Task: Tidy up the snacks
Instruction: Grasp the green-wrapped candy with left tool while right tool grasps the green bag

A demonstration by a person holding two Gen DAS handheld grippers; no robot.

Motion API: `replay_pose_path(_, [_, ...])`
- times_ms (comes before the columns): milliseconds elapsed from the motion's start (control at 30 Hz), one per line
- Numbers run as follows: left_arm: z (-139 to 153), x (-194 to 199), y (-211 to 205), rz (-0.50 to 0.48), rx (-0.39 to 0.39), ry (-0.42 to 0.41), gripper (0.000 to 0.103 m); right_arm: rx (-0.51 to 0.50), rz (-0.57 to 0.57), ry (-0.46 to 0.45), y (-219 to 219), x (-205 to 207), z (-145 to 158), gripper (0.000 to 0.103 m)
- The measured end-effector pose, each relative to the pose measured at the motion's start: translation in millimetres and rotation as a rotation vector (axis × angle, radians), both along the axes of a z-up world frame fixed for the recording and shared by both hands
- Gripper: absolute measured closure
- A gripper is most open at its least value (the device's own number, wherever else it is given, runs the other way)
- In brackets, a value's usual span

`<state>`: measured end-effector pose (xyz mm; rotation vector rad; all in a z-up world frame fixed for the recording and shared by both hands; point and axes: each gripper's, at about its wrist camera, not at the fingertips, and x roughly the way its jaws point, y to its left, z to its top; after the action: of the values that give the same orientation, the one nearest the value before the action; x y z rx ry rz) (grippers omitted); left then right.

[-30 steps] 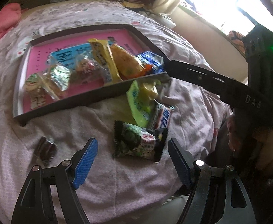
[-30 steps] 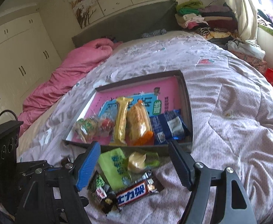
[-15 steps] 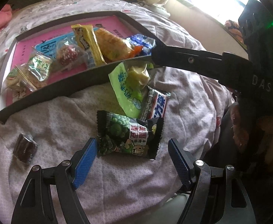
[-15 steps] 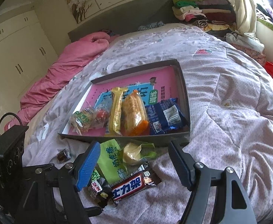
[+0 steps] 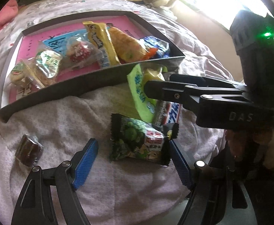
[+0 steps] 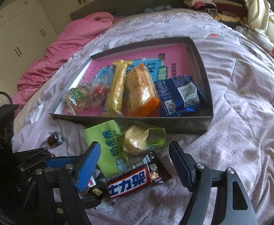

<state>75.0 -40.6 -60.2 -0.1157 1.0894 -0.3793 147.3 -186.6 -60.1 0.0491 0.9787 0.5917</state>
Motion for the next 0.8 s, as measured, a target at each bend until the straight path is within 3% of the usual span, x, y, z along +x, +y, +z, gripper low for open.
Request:
replay_pose_path(233, [-2, 1, 9, 0.025, -0.005, -0.001, 0.024, -0.006, 0.026, 0.012, 9, 11, -12, 0.029])
replay_pose_path(533, [-4, 4, 7, 0.020, 0.004, 0.003, 0.024, -0.027, 0.089, -0.026, 22, 7, -13, 0.067])
replay_pose_path(800, [-8, 12, 0, 0.028, 0.020, -0.004, 0.031, 0.044, 0.097, -0.047, 21, 3, 0, 0.068])
